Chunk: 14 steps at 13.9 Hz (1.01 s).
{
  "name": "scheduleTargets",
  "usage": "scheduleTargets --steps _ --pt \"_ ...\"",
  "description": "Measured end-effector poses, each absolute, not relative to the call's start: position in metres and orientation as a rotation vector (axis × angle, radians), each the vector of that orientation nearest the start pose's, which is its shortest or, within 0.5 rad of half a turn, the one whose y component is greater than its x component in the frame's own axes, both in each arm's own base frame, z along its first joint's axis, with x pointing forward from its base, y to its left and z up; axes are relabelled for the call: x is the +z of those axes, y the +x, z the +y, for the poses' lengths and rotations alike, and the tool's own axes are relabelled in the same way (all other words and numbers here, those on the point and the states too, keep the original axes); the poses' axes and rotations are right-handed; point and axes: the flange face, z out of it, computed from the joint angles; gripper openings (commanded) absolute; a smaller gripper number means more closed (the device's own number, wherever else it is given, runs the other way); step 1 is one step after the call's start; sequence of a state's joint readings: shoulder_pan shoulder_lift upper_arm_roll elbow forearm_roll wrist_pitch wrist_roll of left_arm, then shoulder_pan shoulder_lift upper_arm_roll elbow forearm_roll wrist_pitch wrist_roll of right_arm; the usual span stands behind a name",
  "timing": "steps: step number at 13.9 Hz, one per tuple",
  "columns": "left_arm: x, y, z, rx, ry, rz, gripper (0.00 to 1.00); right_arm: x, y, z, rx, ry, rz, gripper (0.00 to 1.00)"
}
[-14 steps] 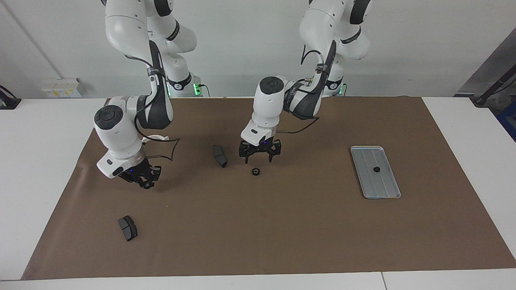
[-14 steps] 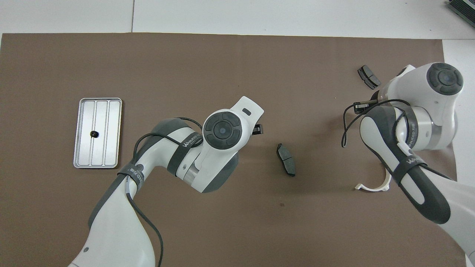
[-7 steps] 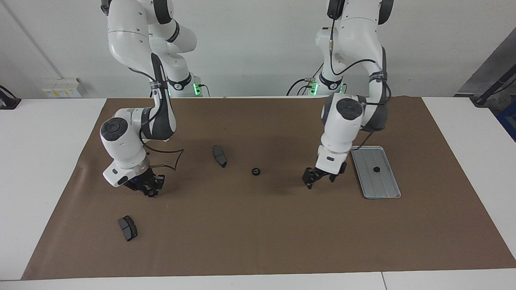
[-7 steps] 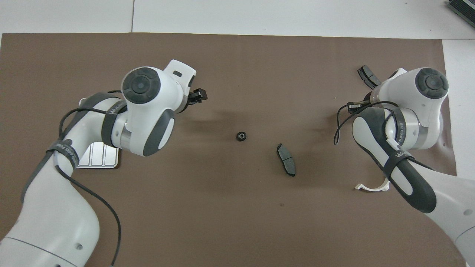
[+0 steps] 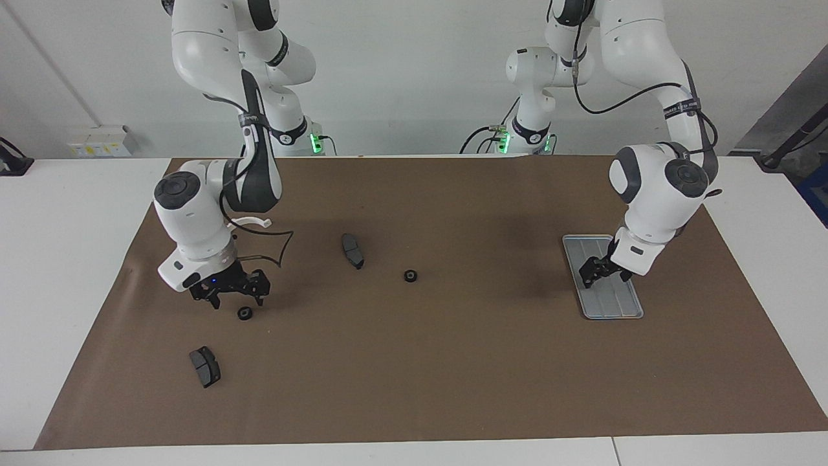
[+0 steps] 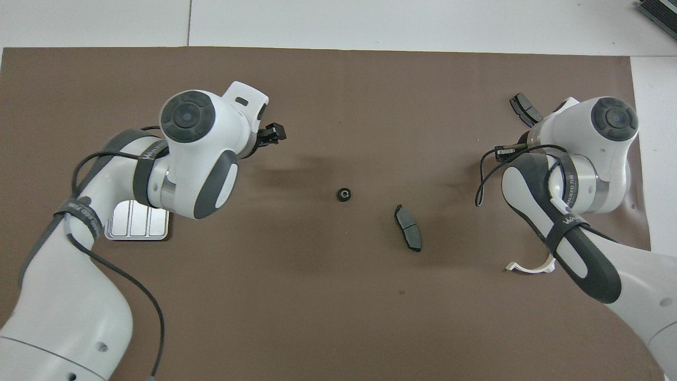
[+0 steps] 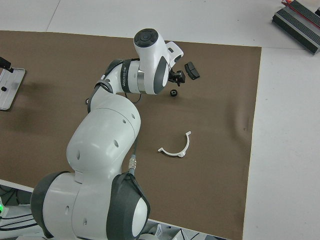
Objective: Place bearing gear from tray to pile
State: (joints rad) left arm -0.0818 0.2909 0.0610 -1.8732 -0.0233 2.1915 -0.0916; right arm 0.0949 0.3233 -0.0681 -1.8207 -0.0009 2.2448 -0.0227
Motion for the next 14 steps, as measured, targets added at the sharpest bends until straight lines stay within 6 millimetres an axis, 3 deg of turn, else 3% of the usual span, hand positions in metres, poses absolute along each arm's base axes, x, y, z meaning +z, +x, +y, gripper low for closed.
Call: scheduleTargets --steps 3,6,8,11,14 --pt "0.334 0.604 0.005 -0.073 -3.14 -0.151 1.0 0.407 0.634 0.096 -0.132 -3.143 0.002 1.0" --pt "0.31 0.581 0.007 -0.083 -3.141 -0.158 1.0 0.412 0.617 0.178 -0.138 -3.128 0.05 1.0" --pt "0.306 0.572 0.011 -0.068 -3.141 -0.17 1.0 0.41 0.604 0.223 -0.147 -3.117 0.065 1.0" --pt "0.307 0.567 0.014 -0.065 -3.141 -0.181 0.8 0.398 0.583 0.29 -0.19 -3.089 0.069 1.0" --pt "0.308 0.568 0.017 -0.097 -3.138 -0.215 0.68 0.365 0.559 0.35 -0.208 -3.073 0.008 1.0"
